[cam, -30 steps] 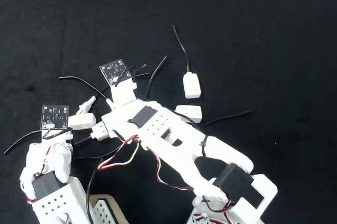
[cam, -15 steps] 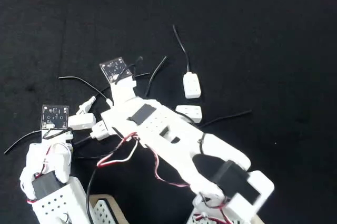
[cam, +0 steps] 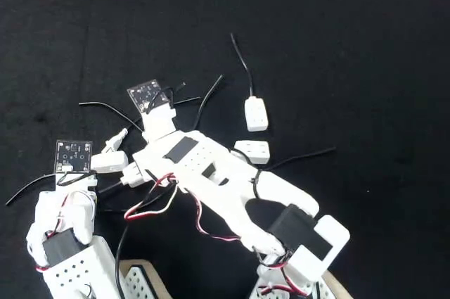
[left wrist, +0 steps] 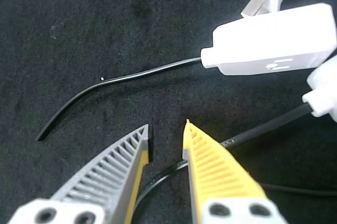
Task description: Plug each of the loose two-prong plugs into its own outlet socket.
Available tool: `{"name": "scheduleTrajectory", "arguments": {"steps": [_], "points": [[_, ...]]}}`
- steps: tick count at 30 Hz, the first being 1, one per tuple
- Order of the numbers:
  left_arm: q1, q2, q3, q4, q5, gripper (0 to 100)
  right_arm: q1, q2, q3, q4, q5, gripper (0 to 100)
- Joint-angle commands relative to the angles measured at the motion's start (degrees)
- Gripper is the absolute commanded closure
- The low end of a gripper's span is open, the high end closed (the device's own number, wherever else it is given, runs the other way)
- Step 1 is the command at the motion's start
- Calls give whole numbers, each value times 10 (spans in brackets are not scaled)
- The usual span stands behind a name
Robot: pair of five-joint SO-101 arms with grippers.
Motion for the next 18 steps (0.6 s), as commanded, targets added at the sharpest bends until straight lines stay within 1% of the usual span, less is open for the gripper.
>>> {"name": "scheduleTrajectory", "arguments": {"steps": [1,5,7,9,11,13,16,18], "points": [[7,-6,10,-13,-5,884,-15,0,0,12,13,956],[7,-6,9,-13,-5,884,-18,-1,0,13,13,766],[8,-6,8,-13,-5,884,-18,-6,-3,29,31,668],[9,-6,6,-13,-5,884,-19,-25,-11,62,37,613],[29,-5,7,-13,-13,884,-18,-61,-19,108,37,606],[51,-4,-4,-8,-42,884,-16,-108,-23,159,39,606],[79,-3,-27,2,-47,884,-16,-191,-24,242,41,606],[97,-2,-49,15,-45,884,-14,-250,-24,300,70,606]]}}
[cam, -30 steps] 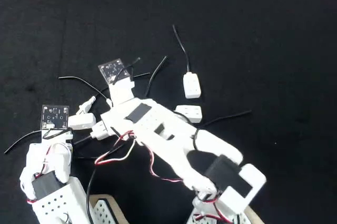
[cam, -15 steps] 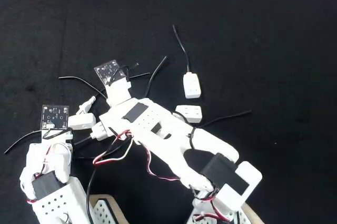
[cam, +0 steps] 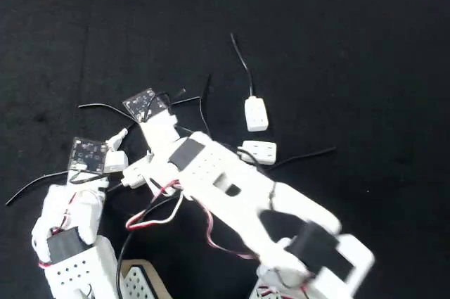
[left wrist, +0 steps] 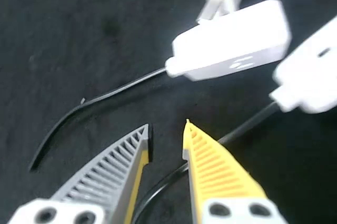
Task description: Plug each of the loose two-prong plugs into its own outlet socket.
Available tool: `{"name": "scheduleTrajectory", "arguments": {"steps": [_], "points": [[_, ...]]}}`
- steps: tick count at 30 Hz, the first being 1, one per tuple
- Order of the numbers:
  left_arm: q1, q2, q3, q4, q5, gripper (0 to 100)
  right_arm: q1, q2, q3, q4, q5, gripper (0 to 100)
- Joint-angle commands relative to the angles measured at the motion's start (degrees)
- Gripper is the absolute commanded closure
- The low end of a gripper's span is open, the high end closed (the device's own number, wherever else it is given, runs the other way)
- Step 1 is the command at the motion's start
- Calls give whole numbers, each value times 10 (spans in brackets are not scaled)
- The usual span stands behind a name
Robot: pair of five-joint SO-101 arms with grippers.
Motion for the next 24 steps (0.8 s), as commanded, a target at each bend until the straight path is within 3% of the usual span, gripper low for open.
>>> {"name": "scheduleTrajectory", "arguments": {"steps": [1,7,11,16,24], "points": [[37,-2,-55,22,-4,883,6,-147,-23,127,54,606],[91,21,-94,50,-2,777,131,-269,-24,251,145,609],[140,104,-116,13,-2,738,224,-293,-22,257,166,738],[197,295,-168,-71,-4,736,301,-279,-9,256,204,955],[255,658,-324,-163,-36,736,344,-263,54,215,245,950]]}}
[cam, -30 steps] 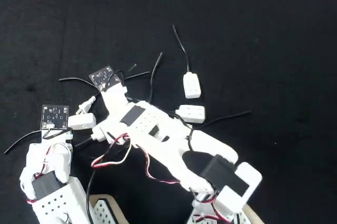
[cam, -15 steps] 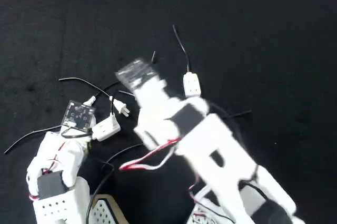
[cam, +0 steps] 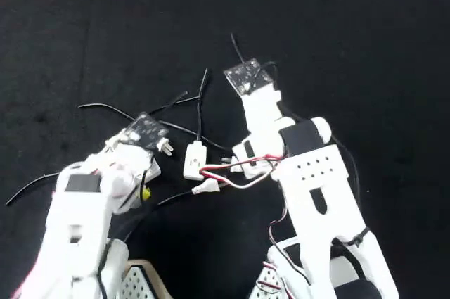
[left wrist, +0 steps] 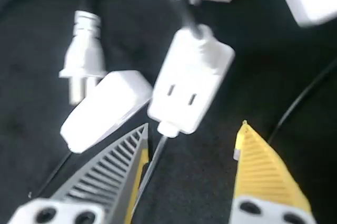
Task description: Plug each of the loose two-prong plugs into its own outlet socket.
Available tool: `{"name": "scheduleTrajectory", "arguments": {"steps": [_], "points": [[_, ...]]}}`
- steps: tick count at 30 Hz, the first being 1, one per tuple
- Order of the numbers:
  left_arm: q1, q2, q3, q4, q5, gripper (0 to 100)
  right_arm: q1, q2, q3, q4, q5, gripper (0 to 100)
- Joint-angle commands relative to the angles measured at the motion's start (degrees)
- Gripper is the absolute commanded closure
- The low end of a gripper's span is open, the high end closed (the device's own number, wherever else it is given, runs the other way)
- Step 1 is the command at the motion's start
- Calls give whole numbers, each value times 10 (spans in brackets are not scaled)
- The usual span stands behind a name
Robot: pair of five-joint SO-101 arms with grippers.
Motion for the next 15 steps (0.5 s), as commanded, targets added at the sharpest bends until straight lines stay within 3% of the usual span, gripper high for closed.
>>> {"name": "scheduleTrajectory", "arguments": {"steps": [1,8,15], "points": [[9,153,-94,-56,-11,736,25,0,26,-50,10,950],[14,308,-147,-147,-12,747,27,2,58,-113,10,951],[15,321,-149,-158,-12,909,26,2,59,-113,9,952]]}}
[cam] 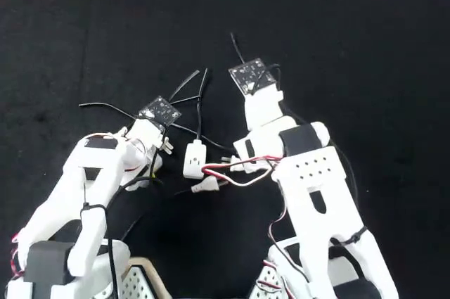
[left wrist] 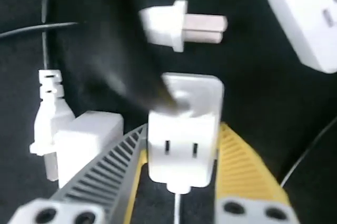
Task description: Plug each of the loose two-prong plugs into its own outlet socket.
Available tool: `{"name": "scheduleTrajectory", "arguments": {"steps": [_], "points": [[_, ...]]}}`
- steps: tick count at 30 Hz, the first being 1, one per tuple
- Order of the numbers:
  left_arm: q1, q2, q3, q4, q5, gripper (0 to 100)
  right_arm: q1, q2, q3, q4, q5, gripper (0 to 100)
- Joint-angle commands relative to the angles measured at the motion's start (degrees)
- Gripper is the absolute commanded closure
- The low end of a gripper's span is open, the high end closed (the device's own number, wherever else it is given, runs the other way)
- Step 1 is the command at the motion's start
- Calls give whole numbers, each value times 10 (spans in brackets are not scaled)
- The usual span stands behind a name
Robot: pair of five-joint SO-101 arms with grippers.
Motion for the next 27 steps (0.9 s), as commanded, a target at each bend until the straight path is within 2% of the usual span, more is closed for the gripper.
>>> {"name": "scheduleTrajectory", "arguments": {"steps": [1,7,11,16,19,23,27], "points": [[0,5,-28,-27,-4,927,8,0,-2,-10,5,952],[0,4,-32,-15,-2,970,8,1,-2,-10,4,952],[-5,-18,-80,80,-2,970,9,1,-2,-10,3,952],[-5,-112,-173,229,-2,970,9,1,-2,-7,3,952],[-5,-149,-243,269,-1,970,9,1,-1,-6,3,952],[-11,-131,-320,235,0,970,9,1,-1,-6,3,952],[-14,-25,-394,171,0,968,8,1,7,-10,5,952]]}}
